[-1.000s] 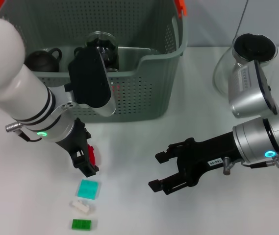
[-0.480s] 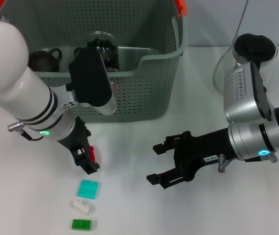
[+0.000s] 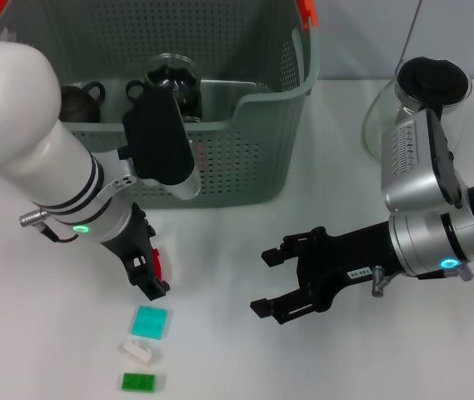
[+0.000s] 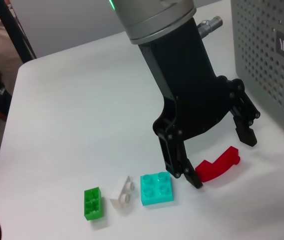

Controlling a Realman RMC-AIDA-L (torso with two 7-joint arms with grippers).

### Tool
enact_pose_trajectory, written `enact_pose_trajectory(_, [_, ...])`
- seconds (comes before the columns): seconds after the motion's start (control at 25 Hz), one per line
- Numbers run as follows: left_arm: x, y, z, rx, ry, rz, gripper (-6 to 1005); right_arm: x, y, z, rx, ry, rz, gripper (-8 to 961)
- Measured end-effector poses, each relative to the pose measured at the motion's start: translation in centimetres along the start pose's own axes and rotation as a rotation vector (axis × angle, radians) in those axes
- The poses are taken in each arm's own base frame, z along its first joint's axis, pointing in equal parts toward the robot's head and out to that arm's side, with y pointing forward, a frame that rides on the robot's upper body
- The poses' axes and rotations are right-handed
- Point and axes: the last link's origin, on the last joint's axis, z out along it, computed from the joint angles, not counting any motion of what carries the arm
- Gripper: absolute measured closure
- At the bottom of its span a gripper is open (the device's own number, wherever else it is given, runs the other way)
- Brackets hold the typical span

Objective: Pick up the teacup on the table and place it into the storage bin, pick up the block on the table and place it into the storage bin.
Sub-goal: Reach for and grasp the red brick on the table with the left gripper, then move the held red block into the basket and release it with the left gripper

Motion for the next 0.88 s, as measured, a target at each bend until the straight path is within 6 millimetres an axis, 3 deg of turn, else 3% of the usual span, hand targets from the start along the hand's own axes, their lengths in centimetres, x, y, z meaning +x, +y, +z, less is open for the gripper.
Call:
enact_pose_trajectory(0.28, [0.0, 0.2, 0.1, -0.010, -0.008, 0.009, 87, 0.0, -0.1, 0.0, 0.004, 0.000, 0.005, 69])
enact_pose_trajectory(0.64, [-0.1, 0.3, 0.3, -0.017, -0.014, 0.009, 308, 0.1, -0.1, -0.1, 0.003, 0.002, 0.014, 70])
enact_pose_trajectory(0.88, [0.5, 0.7, -2.2, -0.052, 0.070, -0.030, 341, 0.2, -0.2, -0.3, 0.004, 0.004, 0.026, 70])
